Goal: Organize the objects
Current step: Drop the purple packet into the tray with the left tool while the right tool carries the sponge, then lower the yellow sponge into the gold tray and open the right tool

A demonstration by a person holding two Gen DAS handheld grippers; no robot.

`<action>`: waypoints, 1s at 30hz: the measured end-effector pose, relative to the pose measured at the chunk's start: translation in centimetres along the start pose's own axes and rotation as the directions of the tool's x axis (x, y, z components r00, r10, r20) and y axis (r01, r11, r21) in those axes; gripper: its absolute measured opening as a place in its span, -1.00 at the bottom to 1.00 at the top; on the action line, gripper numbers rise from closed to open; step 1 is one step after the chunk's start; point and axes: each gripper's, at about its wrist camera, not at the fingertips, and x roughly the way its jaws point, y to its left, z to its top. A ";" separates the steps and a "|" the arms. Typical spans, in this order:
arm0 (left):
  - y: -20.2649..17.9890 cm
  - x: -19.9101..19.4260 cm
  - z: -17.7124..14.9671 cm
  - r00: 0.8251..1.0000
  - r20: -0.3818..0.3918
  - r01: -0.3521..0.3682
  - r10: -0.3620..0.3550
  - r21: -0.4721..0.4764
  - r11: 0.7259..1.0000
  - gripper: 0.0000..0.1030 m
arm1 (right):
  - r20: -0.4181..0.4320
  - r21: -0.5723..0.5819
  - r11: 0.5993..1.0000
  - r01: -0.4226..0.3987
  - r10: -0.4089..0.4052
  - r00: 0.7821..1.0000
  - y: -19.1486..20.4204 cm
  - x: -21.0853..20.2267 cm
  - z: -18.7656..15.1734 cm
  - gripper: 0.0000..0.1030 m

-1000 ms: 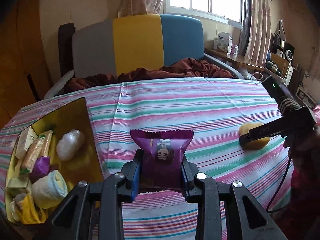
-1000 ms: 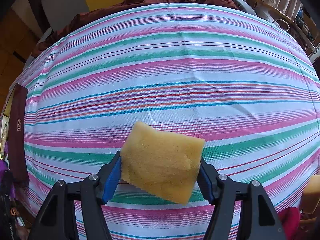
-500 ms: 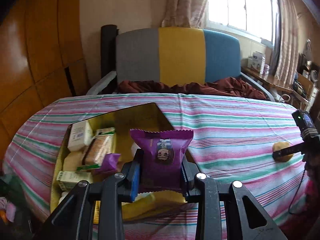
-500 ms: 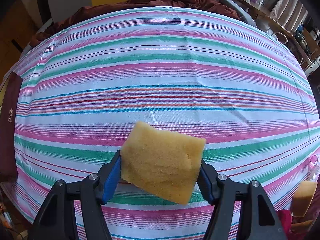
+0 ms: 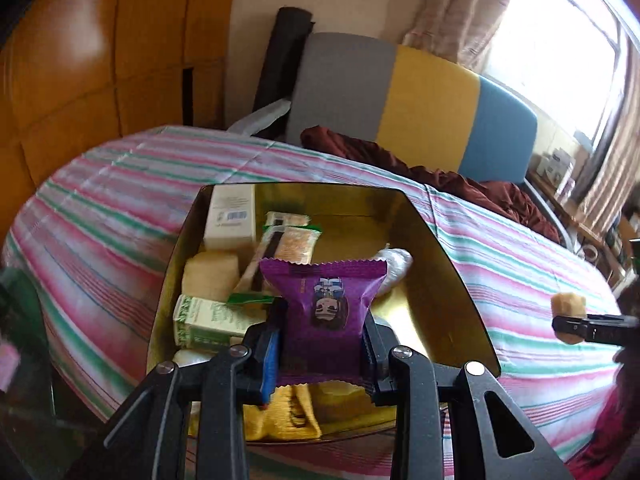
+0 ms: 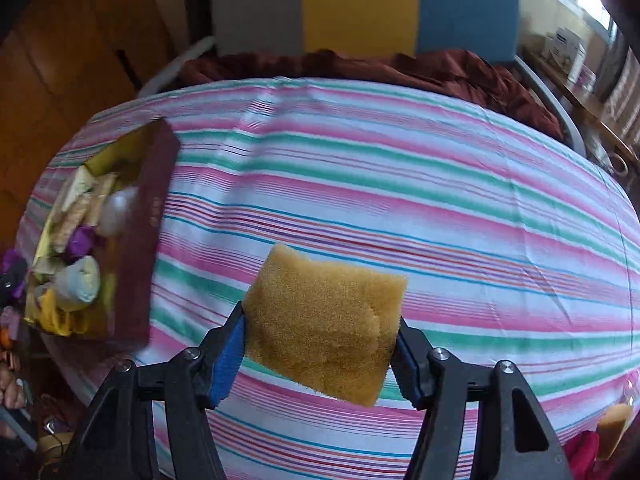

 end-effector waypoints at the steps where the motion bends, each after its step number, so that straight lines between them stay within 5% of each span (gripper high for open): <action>1: 0.7 -0.1 0.1 1.000 0.002 -0.003 0.003 -0.015 1.000 -0.36 | 0.019 -0.027 0.999 -0.031 0.031 0.999 2.5 0.0 0.5 0.25; 7: 3.0 0.3 1.4 1.000 -0.008 0.019 -0.019 -0.057 0.998 -0.36 | 0.052 -0.204 0.958 -0.202 0.217 0.975 15.0 0.4 2.5 0.27; 12: 2.3 2.0 3.8 0.997 -0.032 0.068 -0.070 -0.045 0.997 -0.35 | 0.023 -0.292 0.928 -0.229 0.247 0.969 20.0 2.6 2.7 0.33; 18: -0.5 6.1 6.5 0.993 -0.070 0.098 -0.097 0.012 0.995 -0.30 | -0.012 -0.313 0.927 -0.209 0.216 0.976 21.7 4.8 2.8 0.51; 20: -1.0 7.6 6.9 0.990 -0.092 0.110 -0.108 0.017 0.994 0.24 | -0.013 -0.299 0.931 -0.208 0.214 0.977 21.5 5.3 2.8 0.64; 22: -1.3 8.4 7.3 0.991 -0.092 0.103 -0.102 0.007 0.995 0.51 | -0.019 -0.294 0.934 -0.202 0.205 0.978 21.4 5.6 2.7 0.64; 30: -1.1 5.4 5.6 0.999 -0.001 -0.049 0.049 0.042 0.998 0.63 | 0.085 -0.237 0.960 -0.150 0.175 0.981 20.5 4.3 2.4 0.64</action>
